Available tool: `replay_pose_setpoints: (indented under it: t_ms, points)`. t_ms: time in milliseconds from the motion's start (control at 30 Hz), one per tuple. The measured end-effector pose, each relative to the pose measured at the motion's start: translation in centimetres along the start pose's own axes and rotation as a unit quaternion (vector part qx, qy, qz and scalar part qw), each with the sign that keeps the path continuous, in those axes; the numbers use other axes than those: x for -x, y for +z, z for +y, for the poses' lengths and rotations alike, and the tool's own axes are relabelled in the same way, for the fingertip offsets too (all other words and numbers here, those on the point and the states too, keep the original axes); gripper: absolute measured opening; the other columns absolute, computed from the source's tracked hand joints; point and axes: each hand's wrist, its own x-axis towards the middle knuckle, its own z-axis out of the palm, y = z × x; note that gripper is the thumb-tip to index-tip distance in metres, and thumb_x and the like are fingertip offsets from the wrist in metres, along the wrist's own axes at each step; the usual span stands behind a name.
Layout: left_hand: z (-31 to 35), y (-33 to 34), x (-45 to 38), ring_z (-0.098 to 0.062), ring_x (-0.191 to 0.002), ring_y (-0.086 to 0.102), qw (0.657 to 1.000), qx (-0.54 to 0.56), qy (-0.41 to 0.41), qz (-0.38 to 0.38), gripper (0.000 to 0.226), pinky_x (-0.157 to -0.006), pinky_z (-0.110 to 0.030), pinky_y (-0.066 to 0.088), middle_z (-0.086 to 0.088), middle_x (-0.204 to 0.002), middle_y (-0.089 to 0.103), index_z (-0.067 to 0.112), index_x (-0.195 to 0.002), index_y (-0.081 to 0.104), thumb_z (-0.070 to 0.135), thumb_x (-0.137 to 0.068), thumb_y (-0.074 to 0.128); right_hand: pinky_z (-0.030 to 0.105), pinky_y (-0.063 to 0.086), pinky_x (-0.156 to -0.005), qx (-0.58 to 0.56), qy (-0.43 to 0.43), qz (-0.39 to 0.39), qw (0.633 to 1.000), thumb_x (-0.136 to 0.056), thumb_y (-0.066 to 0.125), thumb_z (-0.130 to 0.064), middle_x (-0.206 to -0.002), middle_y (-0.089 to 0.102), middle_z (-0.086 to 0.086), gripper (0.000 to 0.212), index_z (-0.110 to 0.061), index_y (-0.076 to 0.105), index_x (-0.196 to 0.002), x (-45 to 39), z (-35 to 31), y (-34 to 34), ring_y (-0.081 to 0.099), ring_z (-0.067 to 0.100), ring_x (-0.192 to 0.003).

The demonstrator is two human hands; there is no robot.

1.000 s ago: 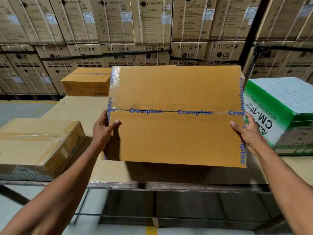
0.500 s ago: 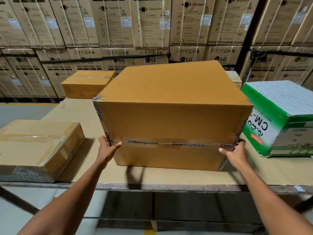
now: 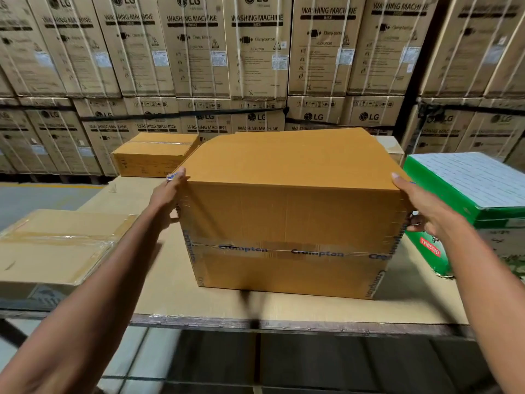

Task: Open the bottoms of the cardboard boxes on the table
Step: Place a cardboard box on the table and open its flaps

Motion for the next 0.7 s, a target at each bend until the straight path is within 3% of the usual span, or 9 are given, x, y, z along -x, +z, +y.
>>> replay_pose_setpoints:
  t_ms: [67,200,300,367,400,433,533,600,700]
  points:
    - [-0.2,-0.3,-0.4,-0.035,-0.130,0.048,1.000,0.027,-0.010,0.009,0.072,-0.098,-0.063,0.042,-0.009,-0.143,0.053,0.025,-0.138,0.055,0.064,-0.079,0.069,0.041,0.048,-0.080,0.002,-0.001,0.002,1.000,-0.079,0.065,-0.071,-0.103,0.066,0.005,0.055,-0.026,0.057,-0.110,0.1,-0.1,0.0,0.062,0.026,-0.094]
    - [-0.7,0.0,0.5,-0.033,-0.126,0.048,0.998,0.056,0.018,0.034,0.063,-0.100,-0.067,0.040,-0.005,-0.134,0.055,0.020,-0.137,0.053,0.054,-0.085,0.067,0.037,0.048,-0.076,-0.039,-0.035,0.023,0.998,-0.078,0.070,-0.063,-0.096,0.062,0.002,0.045,-0.027,0.057,-0.102,0.6,0.8,-0.5,0.063,0.027,-0.083]
    - [-1.4,0.0,1.3,-0.029,-0.113,0.047,0.996,0.073,0.048,0.026,0.039,-0.094,-0.061,0.042,-0.002,-0.111,0.056,0.019,-0.120,0.061,0.045,-0.092,0.065,0.047,0.051,-0.093,-0.068,-0.055,0.028,0.996,-0.080,0.072,-0.057,-0.095,0.062,0.004,0.036,-0.027,0.061,-0.096,1.2,1.9,-0.9,0.062,0.028,-0.085]
    - [-2.3,-0.3,1.8,-0.028,-0.106,0.049,0.993,0.084,0.087,-0.001,0.014,-0.089,-0.057,0.046,-0.001,-0.098,0.056,0.027,-0.097,0.064,0.041,-0.093,0.065,0.050,0.047,-0.100,-0.102,-0.071,0.002,0.992,-0.065,0.082,-0.063,-0.097,0.068,0.004,0.054,-0.025,0.066,-0.100,1.5,2.5,-1.3,0.062,0.027,-0.087]
    - [-3.0,-0.5,2.1,-0.029,-0.109,0.052,0.991,0.090,0.099,-0.012,0.012,-0.091,-0.058,0.049,-0.004,-0.103,0.059,0.029,-0.096,0.065,0.040,-0.094,0.065,0.048,0.047,-0.100,-0.113,-0.077,-0.008,0.991,-0.052,0.086,-0.065,-0.097,0.070,0.003,0.069,-0.023,0.068,-0.104,1.8,2.8,-1.4,0.063,0.024,-0.086]
    - [-4.0,-0.7,2.3,-0.030,-0.114,0.054,0.989,0.097,0.107,-0.021,0.012,-0.093,-0.059,0.050,-0.006,-0.113,0.061,0.030,-0.100,0.066,0.040,-0.094,0.065,0.045,0.046,-0.099,-0.122,-0.077,-0.015,0.989,-0.049,0.088,-0.063,-0.098,0.073,0.002,0.074,-0.022,0.068,-0.106,2.1,3.1,-1.3,0.063,0.019,-0.085]
    - [-7.9,-1.3,2.7,-0.026,-0.122,0.056,0.986,0.110,0.118,-0.041,0.033,-0.100,-0.049,0.048,-0.007,-0.131,0.061,0.022,-0.129,0.061,0.030,-0.096,0.063,0.023,0.049,-0.089,-0.141,-0.080,-0.035,0.986,-0.085,0.076,-0.028,-0.101,0.072,-0.005,0.032,-0.017,0.063,-0.113,2.2,5.4,-0.7,0.063,0.006,-0.086]
    - [-10.8,-1.7,2.9,-0.014,-0.116,0.060,0.987,0.077,0.134,-0.044,0.046,-0.099,-0.036,0.047,-0.003,-0.133,0.063,0.022,-0.141,0.054,0.022,-0.096,0.063,0.017,0.053,-0.084,-0.123,-0.074,-0.039,0.989,-0.079,0.080,-0.022,-0.096,0.074,-0.013,0.047,-0.017,0.064,-0.122,1.6,8.2,-0.1,0.066,0.007,-0.098]
    - [-14.4,-2.2,3.3,-0.007,-0.102,0.066,0.986,0.012,0.161,-0.041,0.045,-0.090,-0.025,0.050,0.002,-0.122,0.070,0.023,-0.137,0.059,0.010,-0.094,0.065,0.025,0.046,-0.102,-0.072,-0.055,-0.012,0.996,-0.087,0.069,0.001,-0.116,0.072,-0.005,0.052,-0.017,0.058,-0.134,0.9,12.1,1.2,0.060,0.019,-0.115]
